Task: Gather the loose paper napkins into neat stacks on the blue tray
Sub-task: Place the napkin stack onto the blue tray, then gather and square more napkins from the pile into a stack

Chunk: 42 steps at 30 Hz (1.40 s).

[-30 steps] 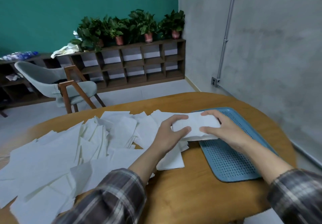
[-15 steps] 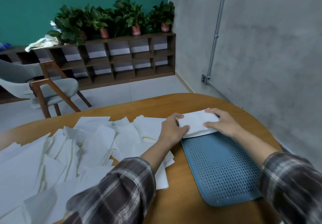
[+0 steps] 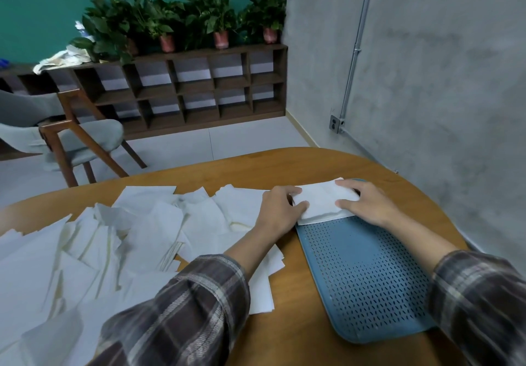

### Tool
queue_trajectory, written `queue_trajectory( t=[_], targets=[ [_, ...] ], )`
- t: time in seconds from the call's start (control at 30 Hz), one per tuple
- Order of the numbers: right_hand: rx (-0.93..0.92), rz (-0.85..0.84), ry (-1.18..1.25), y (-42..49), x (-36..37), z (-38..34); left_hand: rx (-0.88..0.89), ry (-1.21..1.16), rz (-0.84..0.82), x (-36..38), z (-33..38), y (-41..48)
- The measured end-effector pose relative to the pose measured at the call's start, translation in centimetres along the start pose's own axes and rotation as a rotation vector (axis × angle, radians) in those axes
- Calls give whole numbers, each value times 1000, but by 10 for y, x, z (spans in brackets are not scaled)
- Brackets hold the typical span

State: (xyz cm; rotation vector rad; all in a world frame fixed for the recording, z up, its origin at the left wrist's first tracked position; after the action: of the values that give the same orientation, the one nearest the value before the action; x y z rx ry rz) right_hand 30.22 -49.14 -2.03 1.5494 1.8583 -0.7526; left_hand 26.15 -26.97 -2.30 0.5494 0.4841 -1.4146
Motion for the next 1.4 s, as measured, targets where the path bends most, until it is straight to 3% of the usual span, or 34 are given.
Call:
queue_trajectory(
  t=[0.13, 0.27, 0.33, 0.4, 0.53, 0.8, 1.03, 1.13, 1.4],
  targets=[
    [3, -16, -90, -3, 1, 0, 39, 119, -63, 3, 0, 2],
    [-184, 61, -467, -11, 2, -26, 145, 285, -22, 1, 7, -2],
    [-254, 20, -509, -10, 9, -34, 269, 360, -16, 6, 20, -6],
    [-245, -65, -552, -5, 19, -28, 316, 450, -118, 20, 25, -7],
    [-203, -146, -600, 0, 36, -4, 234, 582, -301, 41, 9, -6],
    [-182, -102, -502, 0, 46, 2, 217, 602, -349, 47, -2, -2],
    [-166, -102, -646, -4, 31, -19, 209, 588, -447, 28, 0, -11],
    [-183, -52, -604, -16, 25, -48, 245, 513, -370, -3, 2, -25],
    [-322, 1, -489, -60, 57, -140, 410, 340, 37, -104, 11, -96]
  ],
)
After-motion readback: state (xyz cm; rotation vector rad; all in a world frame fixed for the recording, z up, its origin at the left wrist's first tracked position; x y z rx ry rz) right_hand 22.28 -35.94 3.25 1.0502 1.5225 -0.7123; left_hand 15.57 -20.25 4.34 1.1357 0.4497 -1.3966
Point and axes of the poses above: each hand's wrist, its own y-axis towards the middle knuckle, its own x-axis out of the palm, z = x × y, the point moved 6 cm from there along y, towards the middle knuckle
